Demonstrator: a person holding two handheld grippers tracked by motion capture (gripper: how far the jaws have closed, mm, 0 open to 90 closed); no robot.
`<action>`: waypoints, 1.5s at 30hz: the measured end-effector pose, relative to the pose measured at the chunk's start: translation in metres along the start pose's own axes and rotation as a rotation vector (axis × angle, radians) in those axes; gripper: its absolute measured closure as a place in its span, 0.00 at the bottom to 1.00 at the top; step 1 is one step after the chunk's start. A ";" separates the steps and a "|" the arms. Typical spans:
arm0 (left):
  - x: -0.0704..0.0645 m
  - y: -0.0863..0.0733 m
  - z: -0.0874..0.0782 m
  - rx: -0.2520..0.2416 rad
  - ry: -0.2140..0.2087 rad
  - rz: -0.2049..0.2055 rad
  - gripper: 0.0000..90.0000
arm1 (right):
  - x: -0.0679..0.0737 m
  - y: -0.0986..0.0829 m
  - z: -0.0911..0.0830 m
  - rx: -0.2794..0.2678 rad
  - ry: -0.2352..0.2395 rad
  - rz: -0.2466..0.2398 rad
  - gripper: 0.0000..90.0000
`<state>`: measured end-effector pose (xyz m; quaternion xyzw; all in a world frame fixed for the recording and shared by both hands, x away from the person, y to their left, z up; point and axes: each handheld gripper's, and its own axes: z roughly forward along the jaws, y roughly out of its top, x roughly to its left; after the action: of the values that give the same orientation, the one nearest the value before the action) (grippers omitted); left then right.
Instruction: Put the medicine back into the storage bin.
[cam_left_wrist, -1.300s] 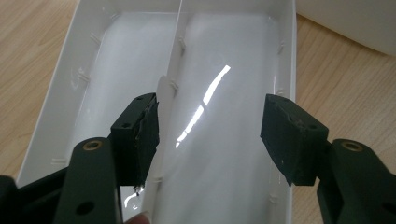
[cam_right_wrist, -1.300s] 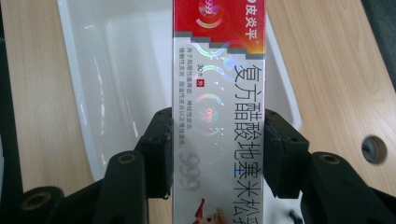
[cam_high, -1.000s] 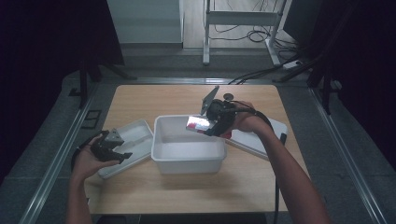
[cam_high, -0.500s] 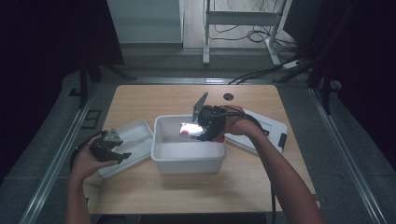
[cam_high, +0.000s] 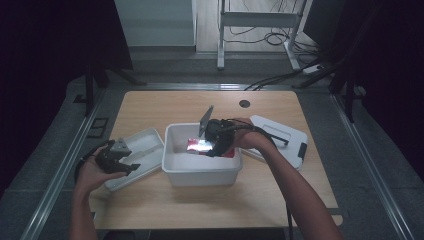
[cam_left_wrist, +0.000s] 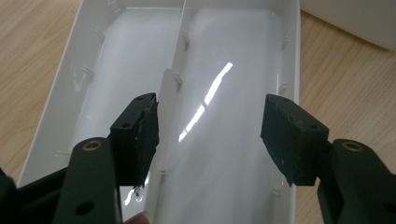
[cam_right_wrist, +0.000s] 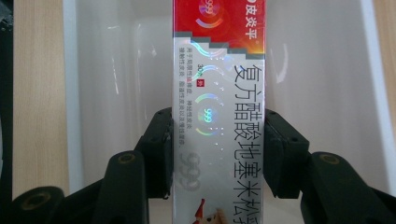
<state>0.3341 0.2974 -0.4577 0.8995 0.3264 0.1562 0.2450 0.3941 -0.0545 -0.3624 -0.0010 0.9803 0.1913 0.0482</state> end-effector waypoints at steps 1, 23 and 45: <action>0.000 0.000 0.000 0.001 0.000 -0.001 0.41 | 0.001 0.000 0.002 0.002 0.006 -0.002 0.56; 0.000 0.000 0.001 0.005 0.003 -0.003 0.40 | 0.008 -0.005 0.025 0.054 0.044 -0.009 0.56; -0.001 0.000 0.002 0.012 0.003 0.000 0.40 | 0.007 -0.009 0.037 0.090 0.058 0.006 0.56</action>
<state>0.3346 0.2965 -0.4599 0.9008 0.3275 0.1555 0.2389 0.3907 -0.0487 -0.4008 -0.0014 0.9889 0.1471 0.0192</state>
